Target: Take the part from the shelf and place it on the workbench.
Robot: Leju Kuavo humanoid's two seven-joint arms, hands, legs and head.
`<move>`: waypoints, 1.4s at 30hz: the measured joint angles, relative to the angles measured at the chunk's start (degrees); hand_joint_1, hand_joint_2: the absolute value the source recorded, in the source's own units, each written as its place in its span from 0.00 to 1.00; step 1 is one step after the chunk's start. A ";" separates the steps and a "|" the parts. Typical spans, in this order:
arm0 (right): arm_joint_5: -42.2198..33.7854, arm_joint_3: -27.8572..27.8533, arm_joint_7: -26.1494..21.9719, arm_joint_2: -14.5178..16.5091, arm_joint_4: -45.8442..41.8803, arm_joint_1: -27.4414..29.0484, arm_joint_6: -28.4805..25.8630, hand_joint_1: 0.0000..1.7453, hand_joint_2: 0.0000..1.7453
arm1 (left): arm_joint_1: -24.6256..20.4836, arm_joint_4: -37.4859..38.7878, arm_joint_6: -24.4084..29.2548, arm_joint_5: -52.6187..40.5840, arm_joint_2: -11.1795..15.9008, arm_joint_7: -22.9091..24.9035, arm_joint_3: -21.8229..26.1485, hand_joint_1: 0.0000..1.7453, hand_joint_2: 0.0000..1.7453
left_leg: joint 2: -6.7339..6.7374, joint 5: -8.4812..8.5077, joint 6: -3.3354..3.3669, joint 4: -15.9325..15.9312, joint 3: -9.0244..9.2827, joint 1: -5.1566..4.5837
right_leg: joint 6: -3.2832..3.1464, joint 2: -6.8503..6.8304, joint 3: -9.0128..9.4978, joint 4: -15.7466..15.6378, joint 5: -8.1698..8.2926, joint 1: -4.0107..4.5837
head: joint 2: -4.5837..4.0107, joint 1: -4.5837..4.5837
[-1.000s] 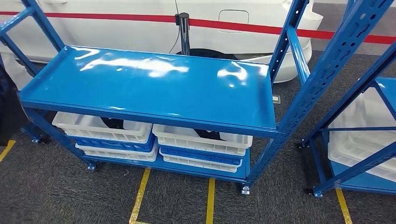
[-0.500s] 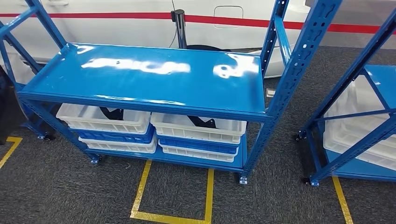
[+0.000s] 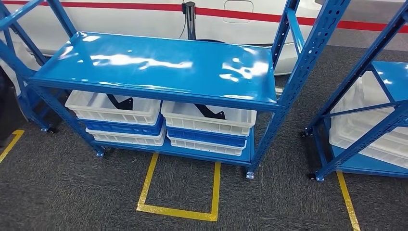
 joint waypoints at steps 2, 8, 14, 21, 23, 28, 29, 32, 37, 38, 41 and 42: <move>-0.15 0.00 -0.01 0.01 0.01 0.08 0.04 0.00 0.00 | -0.06 0.00 -0.03 0.01 0.01 -0.01 -0.01 1.00 1.00 | 0.04 1.01 0.68 0.02 -1.24 -0.12 | 0.35 -0.01 -2.74 7.95 -5.76 -0.08 | 0.00 0.03; -0.24 -0.04 -0.05 -0.07 0.02 0.13 0.42 0.00 0.00 | -0.05 -0.01 0.01 0.02 0.01 0.01 0.03 1.00 1.00 | -0.01 3.56 0.78 0.11 -4.26 -0.90 | -0.90 0.05 4.00 5.38 -3.91 0.41 | 0.00 0.04; -0.36 -0.54 -0.21 -0.23 0.04 -0.06 0.54 0.00 0.00 | 0.02 -0.08 0.14 0.03 0.04 0.07 0.11 1.00 1.00 | 0.23 4.53 -0.98 0.55 -5.61 -0.66 | -2.66 -0.31 9.34 -5.53 -1.65 0.90 | 0.00 -0.01; -0.38 -0.85 -0.28 0.03 0.07 -0.08 0.85 0.00 0.00 | 0.20 -0.11 0.32 0.11 0.09 0.26 0.22 1.00 1.00 | 0.05 -4.34 -3.43 17.88 -9.47 0.67 | -2.54 -0.85 5.29 -4.99 1.29 0.11 | 0.00 -0.21; -0.37 -0.90 -0.28 0.05 0.07 -0.13 0.87 0.00 0.00 | 0.14 -0.11 0.36 0.15 0.09 0.26 0.24 1.00 1.00 | 0.03 -1.48 -4.24 10.58 -4.34 1.20 | -2.03 -0.80 3.87 -3.86 1.59 -0.25 | 0.00 -0.23; -0.38 -0.97 -0.25 -0.02 0.10 -0.11 0.91 0.00 0.00 | 0.20 -0.15 0.49 0.41 0.08 0.28 0.49 1.00 1.00 | -0.30 -1.49 -2.77 2.06 -0.54 0.73 | -0.22 -0.40 1.28 -2.14 2.70 -0.19 | 0.00 -0.25; -0.38 -0.98 -0.22 -0.02 0.11 -0.03 0.93 0.00 0.00 | 0.18 -0.15 0.50 0.49 0.08 0.28 0.49 1.00 1.00 | -0.26 -1.08 -2.04 2.12 -1.11 0.67 | 0.07 -0.37 0.75 -1.62 2.11 -0.32 | 0.00 -0.22; -0.38 -0.99 -0.16 0.04 0.13 0.25 1.03 0.00 0.00 | 0.11 -0.16 0.60 0.79 0.07 0.28 0.49 1.00 1.00 | -0.15 0.35 -0.19 2.11 -2.77 0.47 | 0.49 -0.34 -2.06 6.00 -4.92 -0.50 | 0.00 -0.08; -0.34 -0.98 -0.13 0.16 0.13 0.38 1.16 0.00 0.00 | 0.21 -0.15 0.65 0.93 0.05 0.28 0.47 1.00 1.00 | -0.20 2.57 0.37 2.19 -5.38 -0.44 | -0.52 -0.23 -0.43 12.83 -6.45 -0.07 | 0.00 0.04; -0.31 -0.98 -0.11 0.15 0.13 0.34 1.25 0.00 0.00 | 0.21 -0.15 0.66 0.94 0.05 0.28 0.48 1.00 1.00 | -0.21 2.96 0.36 2.19 -5.69 -0.54 | -1.23 -0.14 2.54 8.83 -4.94 0.23 | 0.00 0.04; -0.25 -0.98 -0.02 -0.10 0.15 0.20 1.44 0.00 0.00 | 0.21 -0.16 0.81 0.98 0.05 0.28 0.52 1.00 1.00 | -0.10 4.16 -0.30 2.12 -6.25 -0.60 | -2.69 0.02 9.22 -1.87 -4.00 1.16 | 0.00 0.04; -0.23 -0.98 0.00 -0.12 0.15 0.12 1.46 0.00 0.00 | 0.22 -0.16 0.90 0.99 0.05 0.29 0.52 1.00 1.00 | -0.03 4.63 -0.71 2.00 -6.38 -0.51 | -2.70 0.02 9.63 -2.98 -4.04 1.36 | 0.00 0.05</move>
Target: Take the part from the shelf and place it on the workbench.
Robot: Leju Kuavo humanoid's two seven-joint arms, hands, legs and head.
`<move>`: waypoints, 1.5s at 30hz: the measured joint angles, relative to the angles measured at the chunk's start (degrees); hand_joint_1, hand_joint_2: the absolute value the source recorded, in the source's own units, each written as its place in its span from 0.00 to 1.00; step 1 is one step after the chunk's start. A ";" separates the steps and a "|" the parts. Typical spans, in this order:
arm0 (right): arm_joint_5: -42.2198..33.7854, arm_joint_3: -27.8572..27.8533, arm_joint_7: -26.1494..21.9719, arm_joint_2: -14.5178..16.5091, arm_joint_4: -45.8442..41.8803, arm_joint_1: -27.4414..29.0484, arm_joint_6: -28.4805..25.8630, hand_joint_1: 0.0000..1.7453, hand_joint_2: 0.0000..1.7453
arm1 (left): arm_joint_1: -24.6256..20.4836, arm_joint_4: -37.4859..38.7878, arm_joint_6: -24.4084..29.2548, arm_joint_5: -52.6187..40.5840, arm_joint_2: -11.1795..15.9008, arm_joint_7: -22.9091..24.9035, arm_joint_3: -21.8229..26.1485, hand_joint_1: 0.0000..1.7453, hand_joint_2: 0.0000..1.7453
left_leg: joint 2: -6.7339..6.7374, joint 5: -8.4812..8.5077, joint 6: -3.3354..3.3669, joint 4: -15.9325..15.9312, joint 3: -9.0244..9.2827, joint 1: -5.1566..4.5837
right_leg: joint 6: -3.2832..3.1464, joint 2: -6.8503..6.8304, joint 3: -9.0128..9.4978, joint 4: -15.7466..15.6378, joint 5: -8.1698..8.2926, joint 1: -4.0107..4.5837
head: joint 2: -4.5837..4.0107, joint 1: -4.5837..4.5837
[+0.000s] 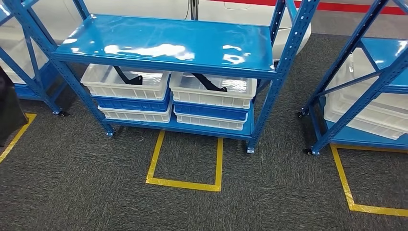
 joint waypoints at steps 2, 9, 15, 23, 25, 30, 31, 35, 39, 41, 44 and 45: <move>0.02 0.00 0.08 0.23 0.00 -0.15 0.09 0.00 0.00 | 0.03 0.01 0.11 0.04 0.01 0.03 0.02 1.00 1.00 | 0.03 0.32 -0.70 -0.05 -0.39 0.21 | 0.06 -0.10 -0.51 -0.62 1.07 -0.10 | 0.00 0.04; 0.17 0.00 0.46 0.53 0.01 -0.31 0.26 0.00 0.00 | 0.19 0.01 0.19 0.11 0.00 0.18 0.07 1.00 1.00 | -0.06 -9.97 -2.66 17.99 -4.46 1.01 | -0.35 -0.83 -5.18 -0.96 5.39 -0.65 | 0.00 -0.21; 0.45 0.01 0.58 0.68 0.01 -0.34 0.41 0.00 0.00 | -0.13 -0.01 0.19 0.08 0.00 0.23 0.15 1.00 1.00 | -0.13 -7.57 -2.08 -0.34 8.45 0.84 | 1.28 -0.59 -9.19 0.82 7.93 -0.67 | 0.00 -0.19; 0.53 0.06 1.03 0.65 0.09 0.13 0.56 0.00 0.00 | -0.09 -0.01 0.19 0.14 0.00 0.03 0.14 1.00 1.00 | 0.09 -4.46 0.87 -0.87 4.49 0.87 | 3.44 -0.37 -15.15 15.82 -3.24 -1.24 | 0.00 -0.04; 0.54 0.06 1.03 0.65 0.09 0.14 0.56 0.00 0.00 | -0.09 -0.01 0.19 0.14 0.00 0.03 0.14 1.00 1.00 | 0.09 -4.30 0.86 -0.86 4.30 0.86 | 3.48 -0.37 -15.49 17.13 -3.69 -1.25 | 0.00 -0.04; 0.50 0.10 1.02 0.65 0.09 0.09 0.60 0.00 0.00 | 0.04 -0.01 1.05 0.04 0.00 0.56 0.25 1.00 1.00 | -0.77 -2.28 -0.14 -0.76 2.11 0.88 | 2.54 2.18 -6.25 7.98 1.14 -1.31 | 0.00 -0.05; 0.46 0.10 1.02 0.63 0.09 0.08 0.65 0.00 0.00 | 0.07 -0.01 1.67 0.06 0.00 0.92 0.42 1.00 1.00 | -1.17 -1.72 -0.63 -0.73 1.67 0.89 | 2.10 3.10 -2.74 2.86 1.78 -1.22 | 0.00 -0.05; 0.33 0.09 0.50 0.70 0.09 -0.04 0.65 0.00 0.00 | 0.62 0.00 3.91 2.03 0.01 1.97 1.02 1.00 1.00 | -2.08 -1.19 -2.08 -0.15 0.62 1.04 | 0.99 1.97 -1.51 -0.30 1.34 -1.08 | 0.00 -0.09; 0.04 0.06 0.04 0.69 0.14 0.28 0.15 0.00 0.00 | 1.55 0.16 5.29 5.73 0.00 2.65 1.45 1.00 1.00 | -1.51 -8.91 -2.89 12.66 -4.58 1.26 | -0.19 -0.56 -2.39 -0.53 2.31 -1.09 | 0.00 -0.33; -0.02 0.05 -0.05 0.69 0.14 0.46 0.05 0.00 0.00 | 2.24 0.37 5.57 6.91 0.00 2.73 1.45 1.00 1.00 | -1.40 -10.07 -3.13 16.98 -5.71 1.25 | -0.28 -1.77 -2.89 -0.50 2.61 -0.86 | 0.00 -0.34; -0.14 0.04 -0.19 0.70 0.14 0.59 -0.02 0.00 0.00 | 2.76 0.55 5.73 7.97 0.00 2.72 1.47 1.00 1.00 | 0.28 -6.13 -2.73 7.69 0.56 0.98 | -0.18 -3.43 -3.16 -0.44 2.83 -0.60 | 0.00 -0.34; -0.18 0.04 -0.22 0.71 0.14 0.65 -0.03 0.00 0.00 | 2.80 0.56 5.81 8.16 0.00 2.69 1.49 1.00 1.00 | 1.38 -5.01 -2.33 3.47 3.05 0.62 | -0.07 -3.92 -3.20 -0.40 2.86 -0.47 | 0.00 -0.34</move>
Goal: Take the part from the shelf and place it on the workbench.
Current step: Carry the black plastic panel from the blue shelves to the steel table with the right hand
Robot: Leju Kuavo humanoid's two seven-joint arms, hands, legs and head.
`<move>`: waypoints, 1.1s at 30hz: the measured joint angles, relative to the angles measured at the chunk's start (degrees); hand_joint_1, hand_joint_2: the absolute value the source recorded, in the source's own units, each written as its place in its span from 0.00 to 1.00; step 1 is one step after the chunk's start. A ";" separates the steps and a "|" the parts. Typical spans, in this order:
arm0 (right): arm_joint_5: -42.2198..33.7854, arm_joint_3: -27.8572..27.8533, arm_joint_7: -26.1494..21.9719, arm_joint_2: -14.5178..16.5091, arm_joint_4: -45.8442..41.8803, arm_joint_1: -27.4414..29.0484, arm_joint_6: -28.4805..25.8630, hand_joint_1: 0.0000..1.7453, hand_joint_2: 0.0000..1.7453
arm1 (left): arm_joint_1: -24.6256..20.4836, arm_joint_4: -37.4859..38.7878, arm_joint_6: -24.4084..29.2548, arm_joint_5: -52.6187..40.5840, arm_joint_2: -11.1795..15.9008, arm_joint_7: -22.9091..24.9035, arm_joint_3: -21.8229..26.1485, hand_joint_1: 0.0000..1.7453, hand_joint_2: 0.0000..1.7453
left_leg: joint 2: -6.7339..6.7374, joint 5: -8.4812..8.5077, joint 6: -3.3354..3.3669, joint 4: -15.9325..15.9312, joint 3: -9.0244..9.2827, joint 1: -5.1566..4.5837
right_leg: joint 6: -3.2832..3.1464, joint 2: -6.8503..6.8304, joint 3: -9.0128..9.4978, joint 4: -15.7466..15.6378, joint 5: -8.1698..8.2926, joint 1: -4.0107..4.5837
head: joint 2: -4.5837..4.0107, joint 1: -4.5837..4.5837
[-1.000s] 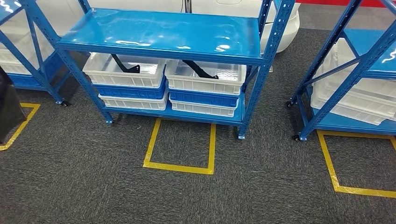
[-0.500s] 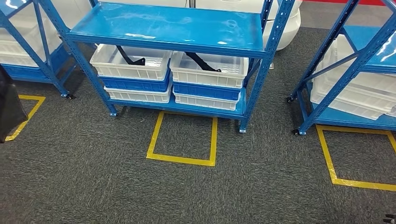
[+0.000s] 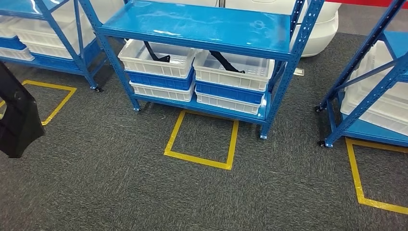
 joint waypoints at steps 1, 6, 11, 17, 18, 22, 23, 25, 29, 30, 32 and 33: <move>-0.03 0.00 -0.02 0.00 0.01 0.04 0.00 0.00 0.00 | 0.04 0.01 0.11 0.14 0.00 -0.02 0.03 1.00 1.00 | 0.87 0.65 0.46 -2.92 1.56 -0.33 | 0.14 -0.48 -0.03 0.06 0.05 0.13 | 0.00 0.02; -0.13 -0.02 -0.29 -0.03 0.03 -0.08 0.00 0.00 0.00 | 0.13 0.09 0.55 0.24 0.01 -0.04 0.14 1.00 1.00 | -0.41 1.56 2.48 -5.23 1.56 -0.33 | 1.40 -0.49 -1.01 1.92 -1.31 0.26 | 0.00 0.04; -0.35 -0.02 -0.39 -0.04 0.04 0.42 0.00 0.00 0.00 | 0.29 0.28 0.80 0.40 0.00 -0.02 -0.10 1.00 1.00 | -3.06 2.45 3.03 -5.34 0.65 -0.05 | 2.43 3.32 -8.43 18.69 -8.77 -0.46 | 0.00 0.15; -0.37 -0.08 -0.40 -0.15 0.07 0.77 -0.04 0.00 0.00 | 0.21 0.45 0.81 0.36 0.00 -0.01 -0.19 1.00 1.00 | -6.96 3.19 1.81 -5.08 -0.27 0.12 | 1.89 9.70 -0.26 0.93 0.01 -1.04 | 0.00 0.14; -0.38 -0.09 -0.40 -0.18 0.08 0.75 -0.05 0.00 0.00 | 0.20 0.47 0.81 0.36 0.00 0.00 -0.20 1.00 1.00 | -7.65 3.46 1.37 -5.08 -0.67 0.24 | 1.82 9.79 -0.21 0.46 -0.07 -0.96 | 0.00 0.13; -0.38 -0.11 -0.44 -0.11 0.09 0.64 -0.04 0.00 0.00 | 0.11 0.51 0.78 0.35 0.03 -0.02 -0.12 1.00 1.00 | -6.08 1.74 0.20 -1.70 -2.98 0.64 | 0.65 6.34 -0.01 -0.60 0.70 -0.96 | 0.00 0.02; -0.36 -0.11 -0.45 -0.10 0.09 0.68 -0.03 0.00 0.00 | 0.06 0.52 0.70 0.35 0.04 -0.06 -0.10 1.00 1.00 | -4.46 -0.19 0.04 1.91 -4.63 0.63 | 0.44 5.46 -0.01 -0.73 0.80 -0.95 | 0.00 -0.02; -0.31 -0.11 -0.46 -0.10 0.10 0.75 0.01 0.00 0.00 | 0.05 0.54 0.48 0.45 0.04 -0.13 -0.17 1.00 1.00 | -3.10 -3.76 -0.42 10.36 -8.51 0.69 | 0.33 3.75 -0.17 -0.75 0.80 -0.87 | 0.00 -0.07; -0.25 -0.11 -0.50 -0.03 0.10 0.60 0.19 0.00 0.00 | 0.07 0.55 -0.07 1.42 0.04 -0.58 -0.38 1.00 1.00 | -1.37 -0.84 -1.56 6.12 -5.40 1.58 | 0.87 0.56 0.04 -0.62 0.46 -1.09 | 0.00 -0.07; -0.25 -0.11 -0.52 -0.11 0.10 0.54 0.24 0.00 0.00 | -0.03 0.55 -0.24 1.76 0.05 -0.88 -0.45 1.00 1.00 | 0.01 0.55 -1.85 1.79 -2.95 1.71 | 1.29 -0.05 0.12 -0.49 0.24 -1.05 | 0.00 -0.11; -0.23 -0.15 -0.55 -0.29 0.11 0.38 0.31 0.00 0.00 | -0.13 0.55 -0.41 2.50 0.06 -1.38 -0.58 1.00 1.00 | 1.71 1.95 -1.38 -3.29 -0.40 1.72 | 2.14 -1.13 0.17 -0.04 -0.27 -0.75 | 0.00 0.09; -0.18 -0.18 -0.56 -0.38 0.11 0.29 0.36 0.00 0.00 | -0.15 0.55 -0.45 2.82 0.07 -1.55 -0.62 1.00 1.00 | 1.59 1.87 -0.78 -3.67 -0.42 1.49 | 2.44 -1.62 0.16 0.11 -0.44 -0.65 | 0.00 0.20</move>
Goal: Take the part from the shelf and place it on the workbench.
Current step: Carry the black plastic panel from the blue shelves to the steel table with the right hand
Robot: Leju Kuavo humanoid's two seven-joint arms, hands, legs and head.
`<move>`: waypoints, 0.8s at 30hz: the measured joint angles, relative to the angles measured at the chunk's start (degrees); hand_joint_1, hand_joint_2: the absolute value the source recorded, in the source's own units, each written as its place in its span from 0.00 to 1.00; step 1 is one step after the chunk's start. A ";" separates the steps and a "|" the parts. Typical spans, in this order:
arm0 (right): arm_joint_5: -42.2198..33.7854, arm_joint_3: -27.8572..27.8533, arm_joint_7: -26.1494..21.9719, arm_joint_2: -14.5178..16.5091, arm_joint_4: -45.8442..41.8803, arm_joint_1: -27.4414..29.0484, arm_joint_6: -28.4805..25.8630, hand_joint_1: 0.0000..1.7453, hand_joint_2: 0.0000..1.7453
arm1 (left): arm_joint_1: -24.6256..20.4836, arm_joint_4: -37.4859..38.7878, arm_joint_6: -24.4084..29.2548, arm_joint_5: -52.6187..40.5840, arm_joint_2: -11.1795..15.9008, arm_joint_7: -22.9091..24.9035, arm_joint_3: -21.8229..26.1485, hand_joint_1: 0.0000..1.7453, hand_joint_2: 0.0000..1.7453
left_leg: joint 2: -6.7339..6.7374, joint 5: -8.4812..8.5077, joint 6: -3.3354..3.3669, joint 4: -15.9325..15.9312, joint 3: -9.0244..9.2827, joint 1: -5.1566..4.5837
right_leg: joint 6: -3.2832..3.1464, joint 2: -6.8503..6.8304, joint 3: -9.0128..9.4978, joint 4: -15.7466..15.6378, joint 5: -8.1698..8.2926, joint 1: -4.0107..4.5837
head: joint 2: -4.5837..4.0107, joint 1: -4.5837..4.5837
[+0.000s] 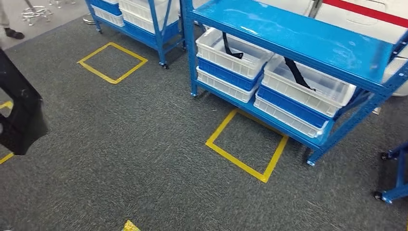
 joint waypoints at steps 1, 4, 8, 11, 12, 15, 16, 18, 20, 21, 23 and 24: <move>0.06 -0.04 0.00 0.01 0.00 -0.12 0.08 0.00 0.00 | 0.04 -0.01 -0.04 0.29 0.02 -0.12 -0.01 1.00 1.00 | -0.74 0.11 0.72 0.11 -0.28 -0.17 | 0.20 -0.53 0.07 0.11 -0.11 -0.09 | 0.00 0.15; 0.15 -0.15 -0.01 0.10 -0.01 -0.31 0.40 0.00 0.00 | -0.27 -0.02 -0.41 1.53 0.10 -0.62 -0.03 1.00 1.00 | -2.50 0.38 2.01 0.21 -0.65 -0.50 | 0.72 1.24 -0.95 3.38 -2.83 -0.70 | 0.00 0.19; 0.02 -0.19 -0.01 0.23 -0.01 -0.11 0.91 0.00 0.00 | -0.73 -0.02 -1.87 4.46 0.11 -1.48 -0.30 1.00 1.00 | -4.91 0.59 2.71 0.19 -0.82 -1.14 | 0.17 4.83 -7.94 18.42 -9.32 -0.43 | 0.00 0.21; 0.09 -0.19 -0.01 0.29 -0.01 -0.05 1.19 0.00 0.00 | -1.02 -0.03 -2.93 7.33 0.28 -2.37 -0.38 1.00 1.00 | -7.23 0.62 2.82 0.19 -0.65 -1.75 | -1.32 6.03 -6.37 13.34 -4.71 0.12 | 0.00 0.20; 0.14 -0.20 -0.01 0.22 0.00 -0.03 1.25 0.00 0.00 | -1.20 -0.04 -3.13 8.25 0.37 -2.66 -0.36 1.00 1.00 | -7.96 0.63 2.81 0.18 -0.61 -1.73 | -2.02 7.65 -4.51 8.86 -2.37 0.38 | 0.00 0.20; 0.20 -0.23 -0.01 0.05 0.03 -0.13 1.49 0.00 0.00 | -1.67 -0.08 -3.48 10.27 0.59 -3.37 -0.32 1.00 1.00 | -9.71 0.79 2.59 0.26 -1.03 -1.56 | -2.97 10.97 -1.61 1.54 0.49 0.75 | 0.00 0.21; 0.19 -0.23 -0.01 0.09 0.03 -0.26 1.57 0.00 0.00 | -1.74 -0.09 -3.62 10.70 0.70 -3.56 -0.31 1.00 1.00 | -10.26 0.92 2.37 0.22 -1.23 -1.47 | -2.89 10.54 -1.52 1.21 0.50 0.80 | 0.00 0.24; 0.03 -0.24 -0.02 0.26 0.03 -0.47 1.67 0.00 0.00 | -1.72 -0.11 -3.80 11.35 1.13 -3.84 -0.18 1.00 1.00 | -9.86 0.63 1.97 0.67 -1.68 -1.29 | -2.76 9.43 -1.15 0.42 0.85 0.58 | 0.00 0.26; -0.34 -0.26 -0.03 0.35 0.03 -0.41 1.73 0.00 0.00 | -1.82 -0.14 -3.86 11.80 1.59 -4.10 -0.04 1.00 1.00 | -7.04 -2.10 1.53 4.95 -3.64 -1.45 | -2.68 8.28 -0.78 -0.28 1.21 0.25 | 0.00 0.11; -0.53 -0.27 -0.03 0.35 0.03 -0.30 1.76 0.00 0.00 | -1.82 -0.14 -3.88 11.96 1.72 -4.22 0.00 1.00 1.00 | -5.59 -4.20 1.19 8.89 -5.42 -1.44 | -2.70 7.78 -0.76 -0.32 1.22 0.28 | 0.00 0.03; -0.77 -0.28 0.00 0.36 0.03 -0.06 1.84 0.00 0.00 | -1.66 -0.15 -3.91 12.13 1.81 -4.45 -0.01 1.00 1.00 | -4.54 -7.26 0.48 16.51 -8.87 -1.04 | -2.68 6.82 -0.87 -0.29 1.19 0.22 | 0.00 -0.03; -0.79 -0.28 0.01 0.37 0.03 0.00 1.86 0.00 0.00 | -1.58 -0.15 -3.92 12.23 1.83 -4.50 -0.01 1.00 1.00 | -4.41 -7.36 0.14 17.82 -9.38 -0.79 | -2.62 6.42 -0.90 -0.27 1.15 0.13 | 0.00 -0.04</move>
